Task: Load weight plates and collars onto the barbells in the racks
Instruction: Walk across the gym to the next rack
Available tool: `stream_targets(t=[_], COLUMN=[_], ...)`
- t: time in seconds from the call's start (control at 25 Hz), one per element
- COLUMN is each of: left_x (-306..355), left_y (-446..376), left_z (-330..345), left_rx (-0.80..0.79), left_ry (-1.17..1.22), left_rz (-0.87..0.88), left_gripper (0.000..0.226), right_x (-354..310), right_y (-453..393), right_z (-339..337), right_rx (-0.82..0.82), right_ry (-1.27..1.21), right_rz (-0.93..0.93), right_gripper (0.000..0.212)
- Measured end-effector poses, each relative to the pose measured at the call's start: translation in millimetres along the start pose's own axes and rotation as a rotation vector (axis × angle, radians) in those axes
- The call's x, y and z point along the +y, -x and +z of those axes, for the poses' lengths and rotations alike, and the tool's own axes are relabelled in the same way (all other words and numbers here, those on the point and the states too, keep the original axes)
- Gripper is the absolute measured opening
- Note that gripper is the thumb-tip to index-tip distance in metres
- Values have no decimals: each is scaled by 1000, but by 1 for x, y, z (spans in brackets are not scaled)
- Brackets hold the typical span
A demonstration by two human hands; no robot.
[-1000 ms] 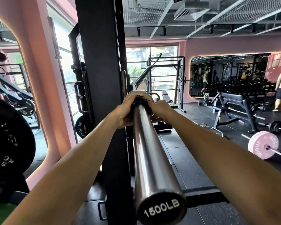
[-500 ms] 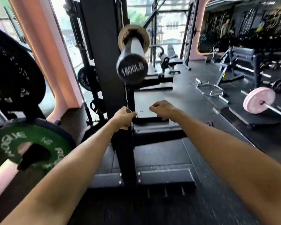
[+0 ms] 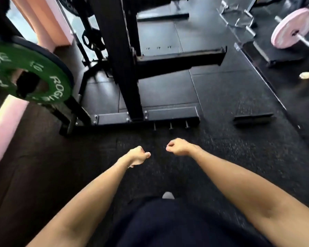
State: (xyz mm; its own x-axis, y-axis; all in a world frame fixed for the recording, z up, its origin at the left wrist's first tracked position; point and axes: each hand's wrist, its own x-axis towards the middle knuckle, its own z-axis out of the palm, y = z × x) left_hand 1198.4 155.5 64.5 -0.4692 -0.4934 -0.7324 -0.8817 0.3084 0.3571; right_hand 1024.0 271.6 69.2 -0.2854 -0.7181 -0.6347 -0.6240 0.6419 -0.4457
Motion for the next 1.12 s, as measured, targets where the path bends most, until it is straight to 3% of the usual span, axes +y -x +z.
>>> stream_targets(t=[0.2, 0.32, 0.6, 0.84, 1.12], left_x=[-61, -91, -122, -69, 63], left_y=[38, 70, 103, 75, 25], left_z=[101, 154, 242, 248, 259], left_rx=[-193, -282, -472, -466, -448], left_ry=[-120, -166, -336, -519, -646], left_rz=[-45, -31, 25, 125, 176], left_gripper=[44, 36, 43, 40, 47], right_x=[54, 74, 113, 157, 252], right_y=[60, 109, 191, 211, 210], right_z=[119, 176, 247, 253, 197], right_rx=[-156, -190, -137, -16, 23], right_ry=[-20, -23, -160, -333, -454], right_rz=[181, 271, 416, 503, 572], right_gripper=[35, 35, 37, 30, 28])
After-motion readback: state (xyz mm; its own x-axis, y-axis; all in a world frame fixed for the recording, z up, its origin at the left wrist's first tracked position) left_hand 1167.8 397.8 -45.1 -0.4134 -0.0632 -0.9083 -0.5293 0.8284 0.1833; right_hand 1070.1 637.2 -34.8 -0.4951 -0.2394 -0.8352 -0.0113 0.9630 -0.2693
